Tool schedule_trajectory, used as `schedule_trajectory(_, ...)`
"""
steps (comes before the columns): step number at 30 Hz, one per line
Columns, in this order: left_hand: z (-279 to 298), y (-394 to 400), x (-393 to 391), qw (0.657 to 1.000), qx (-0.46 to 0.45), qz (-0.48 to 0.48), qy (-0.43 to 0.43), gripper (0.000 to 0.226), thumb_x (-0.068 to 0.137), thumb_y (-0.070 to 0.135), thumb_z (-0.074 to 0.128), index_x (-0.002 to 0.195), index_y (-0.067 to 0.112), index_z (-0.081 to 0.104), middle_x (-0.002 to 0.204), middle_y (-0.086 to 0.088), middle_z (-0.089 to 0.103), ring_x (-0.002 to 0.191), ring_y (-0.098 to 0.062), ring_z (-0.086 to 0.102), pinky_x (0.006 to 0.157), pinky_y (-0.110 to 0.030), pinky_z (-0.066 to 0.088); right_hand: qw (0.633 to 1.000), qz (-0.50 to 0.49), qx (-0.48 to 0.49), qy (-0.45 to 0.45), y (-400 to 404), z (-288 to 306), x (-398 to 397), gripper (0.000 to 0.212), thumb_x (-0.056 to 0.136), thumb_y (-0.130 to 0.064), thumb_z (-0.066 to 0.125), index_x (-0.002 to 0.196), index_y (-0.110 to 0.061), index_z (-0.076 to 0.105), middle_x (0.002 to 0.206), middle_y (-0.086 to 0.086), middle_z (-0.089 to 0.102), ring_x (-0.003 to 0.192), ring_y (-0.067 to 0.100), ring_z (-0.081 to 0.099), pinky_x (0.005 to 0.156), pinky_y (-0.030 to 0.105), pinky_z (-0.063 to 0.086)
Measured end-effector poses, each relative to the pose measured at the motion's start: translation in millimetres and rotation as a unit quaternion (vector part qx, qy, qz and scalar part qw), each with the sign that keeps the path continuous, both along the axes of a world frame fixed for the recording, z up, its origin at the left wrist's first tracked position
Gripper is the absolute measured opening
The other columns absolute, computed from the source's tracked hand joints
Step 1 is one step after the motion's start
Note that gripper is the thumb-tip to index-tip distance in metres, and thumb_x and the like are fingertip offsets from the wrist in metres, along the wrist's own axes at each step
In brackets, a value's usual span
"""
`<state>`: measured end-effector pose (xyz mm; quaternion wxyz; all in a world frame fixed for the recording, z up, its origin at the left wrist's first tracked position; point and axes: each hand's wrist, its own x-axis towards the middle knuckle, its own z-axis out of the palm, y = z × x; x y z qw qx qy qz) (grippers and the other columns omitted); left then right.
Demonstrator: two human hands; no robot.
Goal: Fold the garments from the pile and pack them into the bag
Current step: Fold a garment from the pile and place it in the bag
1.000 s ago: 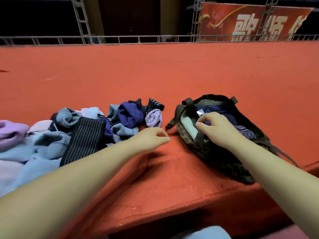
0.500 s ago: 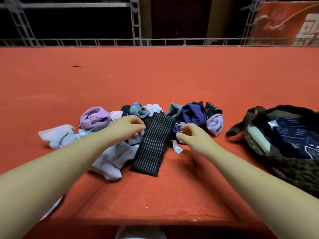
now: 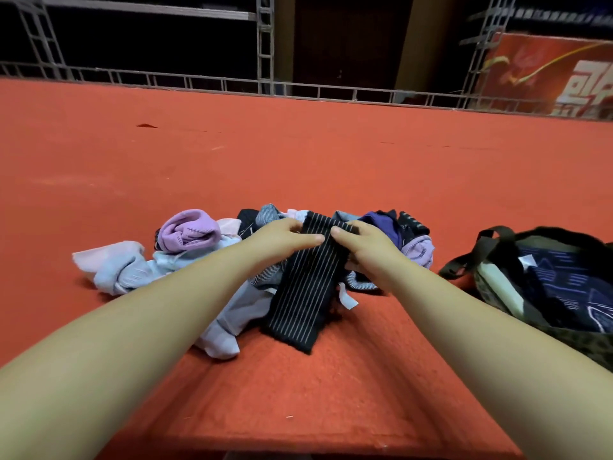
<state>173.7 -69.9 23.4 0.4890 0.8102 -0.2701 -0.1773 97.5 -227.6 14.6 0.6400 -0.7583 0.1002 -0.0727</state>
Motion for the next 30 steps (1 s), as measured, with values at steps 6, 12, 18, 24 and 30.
schedule_trajectory(6,28,-17,2,0.993,-0.110,-0.030,0.013,0.008,0.088,0.025,0.064,0.095,0.022,0.065,0.090,0.003,0.069,0.088,-0.017,0.063,0.079,-0.034,0.049,0.997,-0.033,-0.042,-0.060,-12,46,0,0.012,0.095,-0.025,0.055,0.093,-0.015,0.060,0.086,0.007,0.066,0.074,0.019,0.063,0.062,0.030,0.050)
schedule_trajectory(12,90,-43,-2,0.986,-0.153,-0.027,-0.064,0.006,0.090,0.020,0.062,0.096,0.022,0.061,0.084,0.008,0.062,0.082,-0.010,0.056,0.070,-0.026,0.040,0.980,-0.059,-0.110,-0.158,-37,112,-10,0.004,0.091,-0.017,0.061,0.087,-0.015,0.061,0.090,0.010,0.066,0.083,0.023,0.062,0.076,0.039,0.050)
schedule_trajectory(18,57,-20,-33,0.986,-0.005,-0.149,-0.079,0.014,0.086,0.018,0.067,0.076,0.020,0.058,0.059,0.013,0.052,0.055,-0.001,0.045,0.056,-0.019,0.035,0.978,0.083,-0.193,0.016,-43,85,-61,0.016,0.089,-0.011,0.063,0.077,-0.014,0.053,0.066,0.001,0.051,0.056,0.008,0.051,0.050,0.018,0.042)
schedule_trajectory(24,-18,8,-77,0.931,0.174,-0.317,0.051,0.020,0.089,0.013,0.063,0.073,0.023,0.057,0.061,0.015,0.054,0.058,0.003,0.050,0.061,-0.015,0.041,0.888,0.317,-0.177,0.282,-34,6,-100,0.021,0.088,-0.006,0.062,0.073,-0.017,0.053,0.061,-0.008,0.059,0.058,0.000,0.059,0.062,0.019,0.041)
schedule_trajectory(30,-44,10,-90,0.923,0.205,-0.294,0.144,0.021,0.096,0.014,0.052,0.077,0.021,0.049,0.061,0.014,0.058,0.061,-0.001,0.057,0.065,-0.020,0.043,0.881,0.320,-0.132,0.323,-27,-30,-108,0.014,0.084,-0.015,0.064,0.076,-0.020,0.053,0.068,-0.004,0.056,0.061,0.000,0.062,0.062,0.018,0.043)
